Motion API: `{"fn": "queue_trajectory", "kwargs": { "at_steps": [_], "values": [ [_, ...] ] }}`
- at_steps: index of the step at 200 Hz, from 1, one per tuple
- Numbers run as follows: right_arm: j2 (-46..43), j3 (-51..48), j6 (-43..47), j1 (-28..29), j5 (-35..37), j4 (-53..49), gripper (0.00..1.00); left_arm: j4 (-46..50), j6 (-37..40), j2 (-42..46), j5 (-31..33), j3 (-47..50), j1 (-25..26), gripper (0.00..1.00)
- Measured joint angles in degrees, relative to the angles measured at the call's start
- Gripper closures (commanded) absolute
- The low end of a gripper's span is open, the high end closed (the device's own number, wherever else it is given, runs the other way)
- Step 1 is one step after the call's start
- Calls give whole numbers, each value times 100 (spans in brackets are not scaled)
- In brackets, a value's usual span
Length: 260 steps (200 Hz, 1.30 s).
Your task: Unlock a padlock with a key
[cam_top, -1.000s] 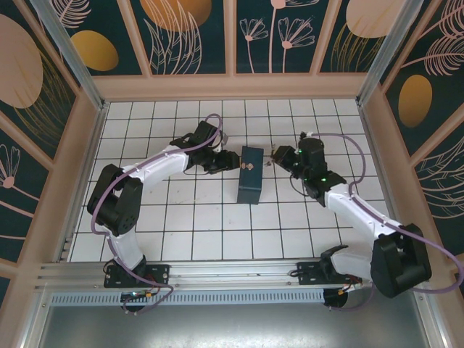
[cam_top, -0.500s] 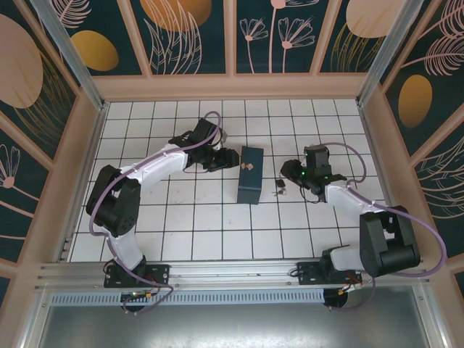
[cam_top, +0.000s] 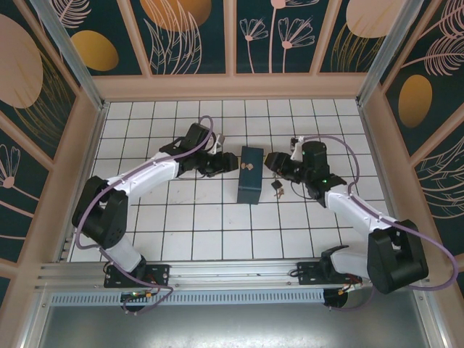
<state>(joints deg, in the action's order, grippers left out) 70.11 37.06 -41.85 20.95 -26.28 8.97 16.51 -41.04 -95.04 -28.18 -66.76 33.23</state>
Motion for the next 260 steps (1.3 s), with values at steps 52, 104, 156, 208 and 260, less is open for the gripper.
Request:
{"fn": "queue_trajectory", "kwargs": {
  "at_steps": [52,104,156,208,260],
  "values": [
    [232,-55,-415,549,184,306,54,-868,-479,116,-479,560,9,40],
    [170,-59,-457,627,437,284,51,-1333,-629,24,-699,555,66,42],
    [90,-273,-459,616,654,94,50,-1394,-713,-157,-765,527,92,42],
    [579,-466,-654,612,234,938,63,-1635,-872,-170,-929,527,90,43],
    [1307,-481,-968,627,87,2175,66,-1626,-1043,-157,-813,531,-131,44]
  ]
}}
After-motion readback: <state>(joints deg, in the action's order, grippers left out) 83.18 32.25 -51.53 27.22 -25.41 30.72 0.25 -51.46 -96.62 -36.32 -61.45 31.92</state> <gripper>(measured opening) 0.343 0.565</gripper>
